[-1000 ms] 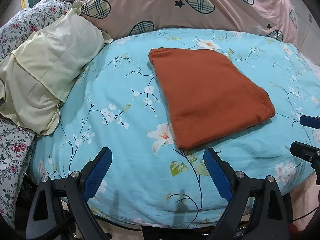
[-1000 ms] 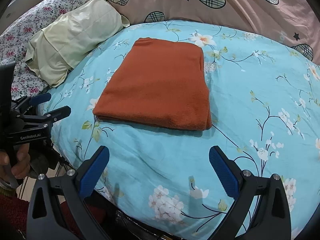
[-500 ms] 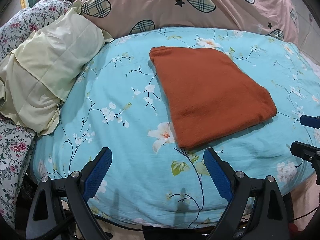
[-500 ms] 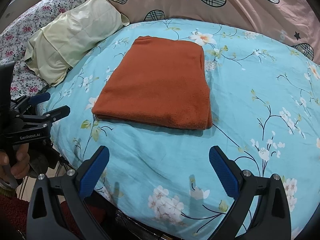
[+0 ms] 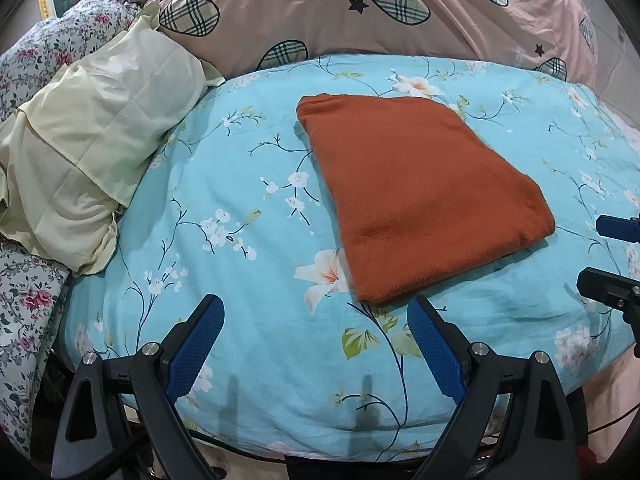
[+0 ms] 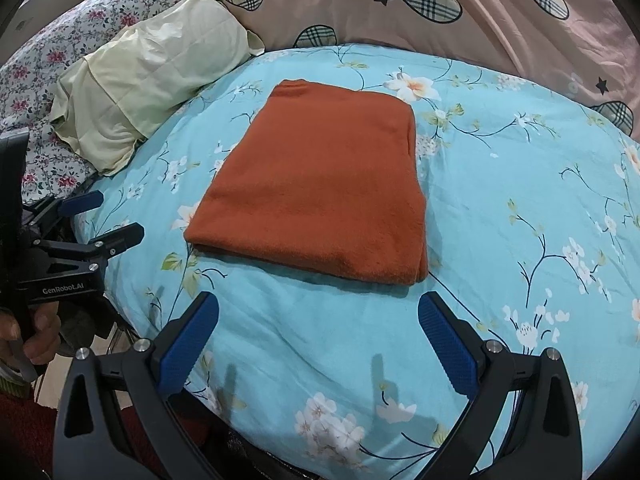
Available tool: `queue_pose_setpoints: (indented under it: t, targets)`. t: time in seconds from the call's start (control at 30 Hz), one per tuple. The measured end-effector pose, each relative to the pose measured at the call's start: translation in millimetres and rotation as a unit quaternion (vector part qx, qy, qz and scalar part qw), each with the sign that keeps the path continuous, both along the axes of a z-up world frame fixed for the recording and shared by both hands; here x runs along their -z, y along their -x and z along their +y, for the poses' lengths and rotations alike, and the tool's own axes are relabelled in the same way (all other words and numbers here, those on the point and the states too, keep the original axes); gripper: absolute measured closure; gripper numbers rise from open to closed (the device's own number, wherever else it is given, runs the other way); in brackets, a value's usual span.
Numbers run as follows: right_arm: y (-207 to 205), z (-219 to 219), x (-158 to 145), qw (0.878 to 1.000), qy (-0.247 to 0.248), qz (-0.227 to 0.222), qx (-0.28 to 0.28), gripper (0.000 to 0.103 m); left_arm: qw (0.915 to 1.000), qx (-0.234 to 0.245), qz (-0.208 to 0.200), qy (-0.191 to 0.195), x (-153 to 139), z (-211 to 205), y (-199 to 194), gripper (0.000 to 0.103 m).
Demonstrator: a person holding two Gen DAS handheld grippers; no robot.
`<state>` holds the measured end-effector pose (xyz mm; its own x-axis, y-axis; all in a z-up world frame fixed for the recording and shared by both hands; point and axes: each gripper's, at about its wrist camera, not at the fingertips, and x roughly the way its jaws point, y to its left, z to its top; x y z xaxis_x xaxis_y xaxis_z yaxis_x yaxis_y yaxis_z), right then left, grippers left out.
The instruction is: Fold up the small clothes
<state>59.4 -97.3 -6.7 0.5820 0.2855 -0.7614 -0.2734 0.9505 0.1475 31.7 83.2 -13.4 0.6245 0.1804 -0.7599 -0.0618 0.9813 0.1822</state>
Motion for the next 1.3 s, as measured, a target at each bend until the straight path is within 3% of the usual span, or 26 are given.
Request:
queue_pose_setpoints:
  t: [1.3]
  targets:
    - [-1.5,-4.7,-5.6,1.000,-0.002,-0.002,-0.001,0.003,0.9999,0.006,-0.006,-0.005,-6.4,-7.9,-2.5,0.009]
